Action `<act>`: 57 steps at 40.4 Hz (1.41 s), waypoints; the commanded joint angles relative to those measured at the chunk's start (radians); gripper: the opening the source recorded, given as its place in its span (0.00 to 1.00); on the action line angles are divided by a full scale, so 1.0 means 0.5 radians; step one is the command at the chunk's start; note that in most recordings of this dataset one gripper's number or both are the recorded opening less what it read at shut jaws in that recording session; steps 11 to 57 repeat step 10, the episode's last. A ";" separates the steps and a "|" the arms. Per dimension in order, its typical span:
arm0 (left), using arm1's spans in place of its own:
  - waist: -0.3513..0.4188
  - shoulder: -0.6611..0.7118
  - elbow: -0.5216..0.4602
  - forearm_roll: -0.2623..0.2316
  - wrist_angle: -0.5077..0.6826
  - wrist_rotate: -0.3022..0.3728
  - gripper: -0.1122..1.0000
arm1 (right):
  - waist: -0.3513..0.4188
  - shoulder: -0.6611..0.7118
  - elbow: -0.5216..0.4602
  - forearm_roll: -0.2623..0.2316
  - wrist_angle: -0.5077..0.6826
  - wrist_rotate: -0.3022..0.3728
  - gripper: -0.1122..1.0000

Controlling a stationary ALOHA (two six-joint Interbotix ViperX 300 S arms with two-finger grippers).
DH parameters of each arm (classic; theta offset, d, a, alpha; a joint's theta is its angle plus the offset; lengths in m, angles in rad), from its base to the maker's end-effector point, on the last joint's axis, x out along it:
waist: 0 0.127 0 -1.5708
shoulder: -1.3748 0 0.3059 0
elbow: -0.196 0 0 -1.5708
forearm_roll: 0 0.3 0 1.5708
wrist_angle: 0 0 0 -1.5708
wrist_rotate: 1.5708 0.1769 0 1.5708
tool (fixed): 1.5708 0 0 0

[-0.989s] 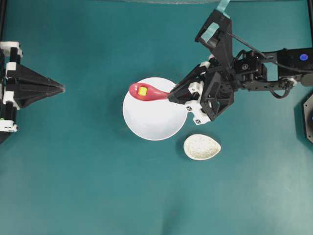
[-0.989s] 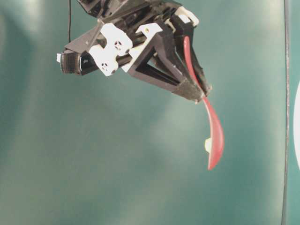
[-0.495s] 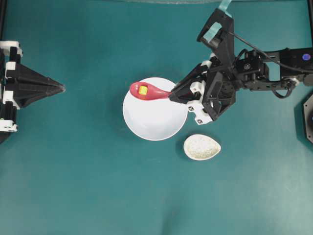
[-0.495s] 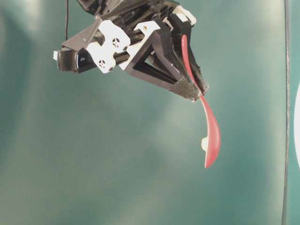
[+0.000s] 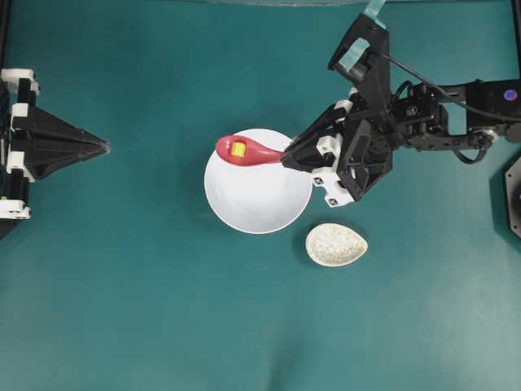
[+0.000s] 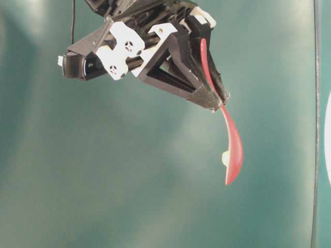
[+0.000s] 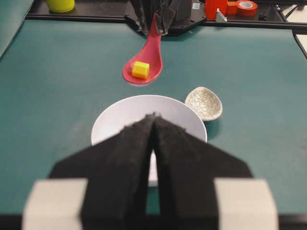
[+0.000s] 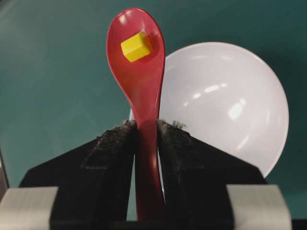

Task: Scoop the yellow hexagonal prism block from the bowl with a spoon using the right arm.
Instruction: 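Hold the loaded spoon steady above the bowl with the right gripper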

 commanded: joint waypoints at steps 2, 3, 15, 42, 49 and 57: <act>0.003 0.018 -0.043 0.003 -0.021 0.000 0.09 | 0.006 -0.055 -0.018 -0.021 -0.021 -0.003 0.30; 0.003 0.018 -0.043 0.006 -0.021 0.000 0.09 | 0.003 -0.055 -0.018 -0.021 -0.021 -0.003 0.30; 0.003 0.018 -0.043 0.006 -0.021 0.000 0.09 | 0.003 -0.055 -0.015 -0.037 -0.021 -0.003 0.30; 0.003 0.018 -0.043 0.006 -0.021 0.000 0.09 | 0.003 -0.055 -0.015 -0.037 -0.021 -0.003 0.30; 0.003 0.018 -0.043 0.006 -0.021 0.000 0.09 | 0.003 -0.055 -0.015 -0.037 -0.021 -0.003 0.30; 0.003 0.018 -0.043 0.006 -0.021 0.000 0.09 | 0.003 -0.055 -0.015 -0.037 -0.021 -0.003 0.30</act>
